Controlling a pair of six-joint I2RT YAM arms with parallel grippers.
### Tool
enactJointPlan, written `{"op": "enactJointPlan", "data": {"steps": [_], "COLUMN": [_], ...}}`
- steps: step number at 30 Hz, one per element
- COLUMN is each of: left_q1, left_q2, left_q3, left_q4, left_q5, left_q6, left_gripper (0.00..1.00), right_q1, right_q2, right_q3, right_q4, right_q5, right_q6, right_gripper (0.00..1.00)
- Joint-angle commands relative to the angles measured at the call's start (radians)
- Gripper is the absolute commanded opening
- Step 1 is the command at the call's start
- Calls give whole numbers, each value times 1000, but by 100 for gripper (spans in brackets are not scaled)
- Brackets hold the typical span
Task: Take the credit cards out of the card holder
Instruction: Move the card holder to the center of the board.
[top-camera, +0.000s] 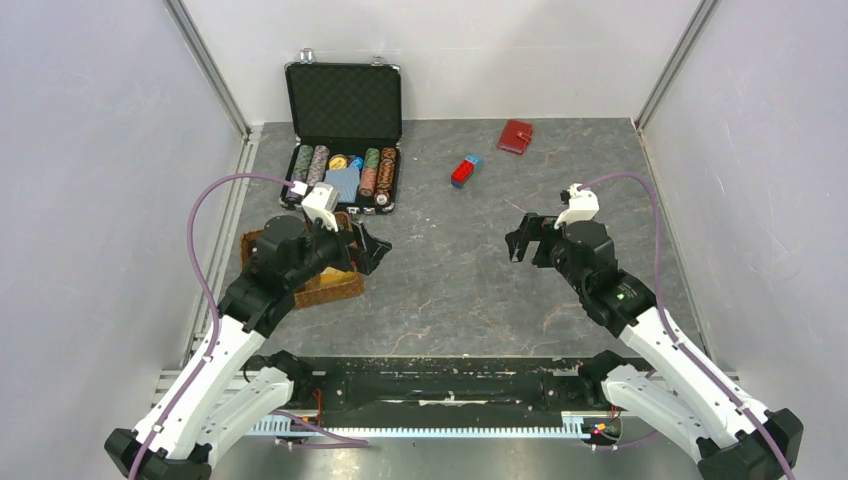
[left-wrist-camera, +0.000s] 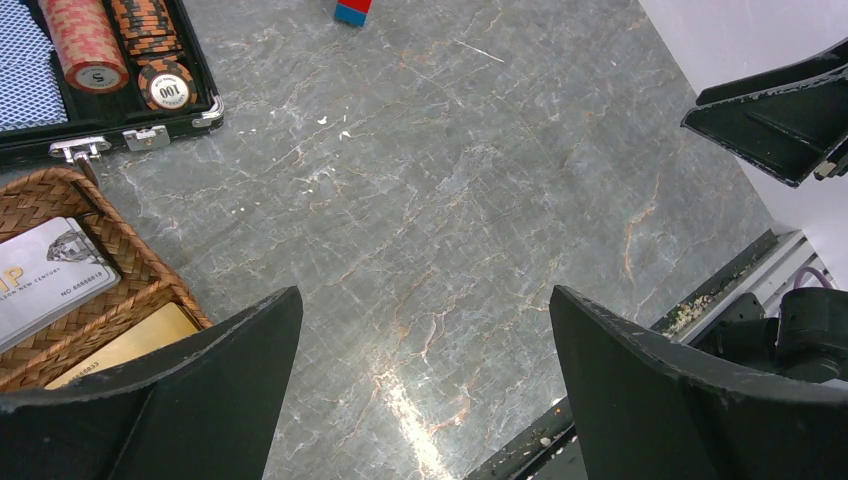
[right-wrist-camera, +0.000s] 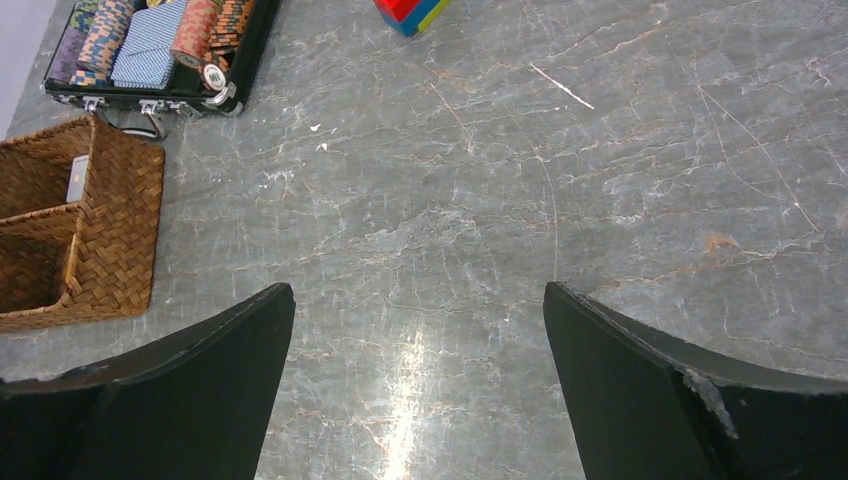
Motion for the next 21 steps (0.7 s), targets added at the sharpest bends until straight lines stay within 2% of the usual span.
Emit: {"op": "enactJointPlan", "data": {"steps": [1,8,11,16,18,21], "left_q1": [3,3,3,3,4,4], "left_q2": [-11,-18,-23,-22,-17,-12], "left_q3": [19,19,14,12,9,15], "left_q4": [35,31,33,39,35,31], "left_q5": [21,7,7,7,0,17], "left_q6": [-30,-33,-38,-47,-57,-61], "left_gripper": [100,100,100,100,100,100], "right_q1": [-3,-3,-4,-24,-59,-157], "right_q2": [2,-6,15,162,256,381], "right_q3": [42,-13,-46,-63,-63,-87], "right_q4": [39,169,274,478,570,744], "right_q5": [9,109,126,219,174,-12], "right_q6": [10,-27,-111,-246,-273,-223], "right_gripper": [98,98,98,99,99,95]}}
